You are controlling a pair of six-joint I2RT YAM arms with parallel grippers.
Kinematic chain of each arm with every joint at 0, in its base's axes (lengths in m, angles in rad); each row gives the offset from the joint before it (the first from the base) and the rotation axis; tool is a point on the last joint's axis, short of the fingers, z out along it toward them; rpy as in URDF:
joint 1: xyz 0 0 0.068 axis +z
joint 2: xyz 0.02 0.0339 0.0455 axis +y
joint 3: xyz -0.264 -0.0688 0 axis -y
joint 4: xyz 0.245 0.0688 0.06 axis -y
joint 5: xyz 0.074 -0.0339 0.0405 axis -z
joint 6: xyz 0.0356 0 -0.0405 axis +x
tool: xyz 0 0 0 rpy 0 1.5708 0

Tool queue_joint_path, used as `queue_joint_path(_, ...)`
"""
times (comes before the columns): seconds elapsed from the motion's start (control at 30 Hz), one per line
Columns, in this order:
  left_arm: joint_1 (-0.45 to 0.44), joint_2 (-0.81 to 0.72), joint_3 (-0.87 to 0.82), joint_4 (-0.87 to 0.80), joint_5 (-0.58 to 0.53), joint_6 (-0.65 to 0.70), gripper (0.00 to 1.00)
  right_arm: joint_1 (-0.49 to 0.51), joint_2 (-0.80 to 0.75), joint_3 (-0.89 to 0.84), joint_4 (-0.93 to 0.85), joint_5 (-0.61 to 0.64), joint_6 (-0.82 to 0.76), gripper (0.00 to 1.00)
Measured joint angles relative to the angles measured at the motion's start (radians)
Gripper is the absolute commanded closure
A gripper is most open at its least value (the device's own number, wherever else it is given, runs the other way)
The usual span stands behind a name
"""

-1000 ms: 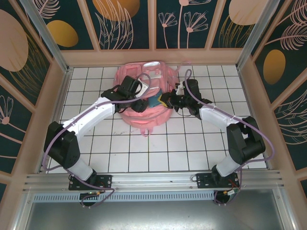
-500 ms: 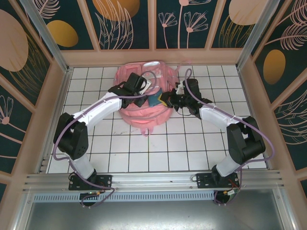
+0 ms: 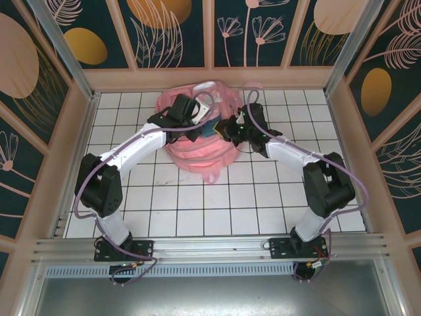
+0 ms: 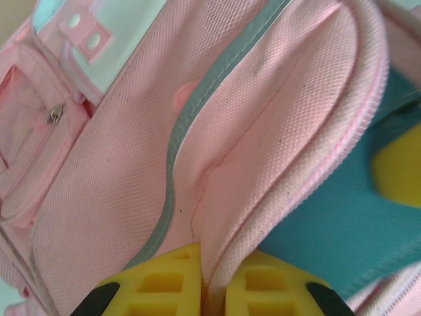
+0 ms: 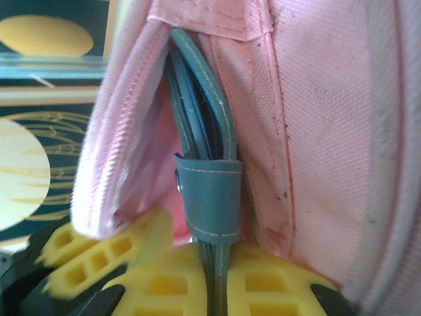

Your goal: Pack books, pencil case, and school supplies into a backpack

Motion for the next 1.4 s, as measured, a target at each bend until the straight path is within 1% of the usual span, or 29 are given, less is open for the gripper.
queue_joint_path(0.13, 0.004, 0.0, 0.029, 0.002, 0.058, -0.02, 0.88, 0.021, 0.063, 0.051, 0.023, 0.08, 0.026, 0.92)
queue_joint_path(0.27, 0.006, 0.0, 0.045, 0.0, 0.088, -0.035, 0.88, 0.039, 0.092, 0.064, 0.052, 0.142, 0.05, 0.92)
queue_joint_path(0.37, 0.006, 0.0, 0.052, -0.001, 0.101, -0.045, 0.88, 0.053, 0.112, 0.074, 0.082, 0.173, 0.069, 0.89)
queue_joint_path(0.47, 0.008, 0.0, 0.054, -0.001, 0.101, -0.054, 0.88, 0.063, 0.137, 0.086, 0.107, 0.18, 0.081, 0.81)
queue_joint_path(0.63, 0.01, 0.0, 0.06, 0.0, 0.098, -0.08, 0.86, 0.061, 0.15, 0.092, 0.126, 0.163, 0.077, 0.52)
queue_joint_path(0.77, 0.008, 0.0, 0.078, 0.007, 0.098, -0.1, 0.85, 0.057, 0.113, 0.052, 0.126, 0.146, 0.071, 0.43)
queue_joint_path(0.87, 0.0, 0.0, 0.081, 0.006, 0.105, -0.11, 0.85, 0.043, 0.035, -0.014, 0.117, 0.114, 0.068, 0.43)
queue_joint_path(1.0, -0.006, 0.0, 0.082, 0.006, 0.11, -0.122, 0.82, 0.003, -0.055, -0.079, 0.104, 0.064, 0.074, 0.47)
queue_joint_path(1.07, -0.006, 0.0, 0.082, 0.006, 0.122, -0.129, 0.76, -0.013, -0.09, -0.113, 0.09, 0.053, 0.074, 0.5)
queue_joint_path(1.13, -0.006, 0.0, 0.085, 0.006, 0.142, -0.134, 0.67, -0.027, -0.121, -0.146, 0.067, 0.048, 0.074, 0.52)
queue_joint_path(1.17, -0.006, 0.0, 0.085, 0.006, 0.154, -0.137, 0.58, -0.034, -0.137, -0.163, 0.055, 0.049, 0.072, 0.53)
queue_joint_path(1.2, -0.006, 0.0, 0.086, 0.007, 0.162, -0.141, 0.47, -0.041, -0.151, -0.179, 0.038, 0.052, 0.066, 0.53)
queue_joint_path(1.23, -0.007, 0.0, 0.087, 0.007, 0.165, -0.146, 0.4, -0.047, -0.163, -0.189, 0.02, 0.058, 0.061, 0.53)
queue_joint_path(1.3, -0.006, -0.002, 0.086, 0.007, 0.168, -0.17, 0.27, -0.063, -0.194, -0.201, -0.032, 0.085, 0.035, 0.5)
queue_joint_path(1.4, 0.011, -0.035, 0.042, 0.029, 0.169, -0.22, 0.17, -0.082, -0.243, -0.201, -0.088, 0.13, -0.02, 0.45)
